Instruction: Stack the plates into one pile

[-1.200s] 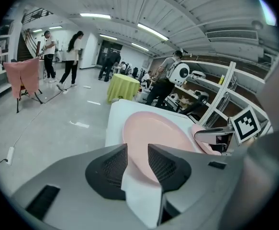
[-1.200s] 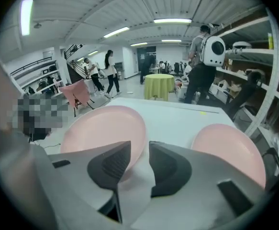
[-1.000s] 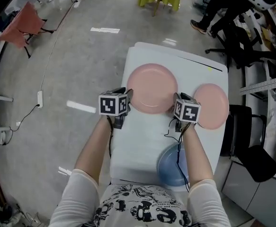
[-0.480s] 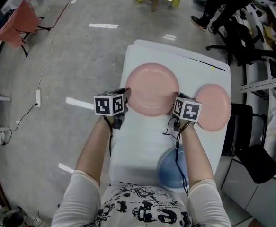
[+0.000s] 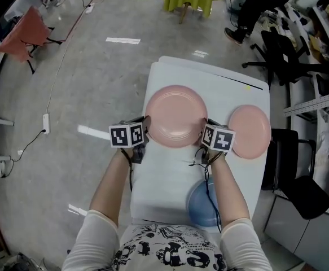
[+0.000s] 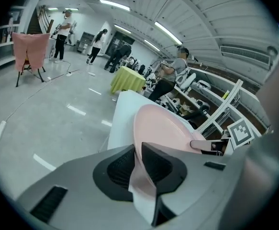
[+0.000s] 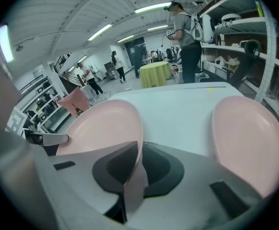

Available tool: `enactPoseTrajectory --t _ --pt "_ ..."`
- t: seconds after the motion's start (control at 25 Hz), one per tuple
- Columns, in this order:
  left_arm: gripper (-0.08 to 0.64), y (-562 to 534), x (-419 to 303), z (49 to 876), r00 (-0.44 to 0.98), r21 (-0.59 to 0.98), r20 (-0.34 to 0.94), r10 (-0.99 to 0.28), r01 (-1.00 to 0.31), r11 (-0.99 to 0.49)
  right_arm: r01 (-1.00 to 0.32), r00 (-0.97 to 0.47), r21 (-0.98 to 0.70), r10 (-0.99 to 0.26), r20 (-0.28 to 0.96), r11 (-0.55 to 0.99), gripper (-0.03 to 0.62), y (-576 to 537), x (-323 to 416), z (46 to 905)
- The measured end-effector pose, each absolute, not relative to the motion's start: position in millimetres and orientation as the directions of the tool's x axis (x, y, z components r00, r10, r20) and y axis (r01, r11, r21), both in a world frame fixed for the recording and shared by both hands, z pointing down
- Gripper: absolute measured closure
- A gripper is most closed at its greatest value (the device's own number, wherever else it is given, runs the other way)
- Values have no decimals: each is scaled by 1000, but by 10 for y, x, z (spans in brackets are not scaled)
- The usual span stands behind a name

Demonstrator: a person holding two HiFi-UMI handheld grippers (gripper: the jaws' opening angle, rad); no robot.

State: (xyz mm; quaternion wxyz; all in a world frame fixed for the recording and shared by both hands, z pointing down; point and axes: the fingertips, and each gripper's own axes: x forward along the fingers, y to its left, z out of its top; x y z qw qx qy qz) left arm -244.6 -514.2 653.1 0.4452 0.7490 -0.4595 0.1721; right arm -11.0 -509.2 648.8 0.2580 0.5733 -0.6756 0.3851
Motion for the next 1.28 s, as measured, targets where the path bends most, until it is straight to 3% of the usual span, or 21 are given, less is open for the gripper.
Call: enactPoseTrajectory --t 0.64,1.28 --pt "509 -3975 -2352 5575 492 476 579 -650 -851 -221 -967 -240 -233 -682 690 105 558 -4006 -22 5458" --pt "509 -2104 -1814 5088 427 462 541 -725 -871 -169 -934 -355 -274 -693 627 230 558 -2357 492 5019"
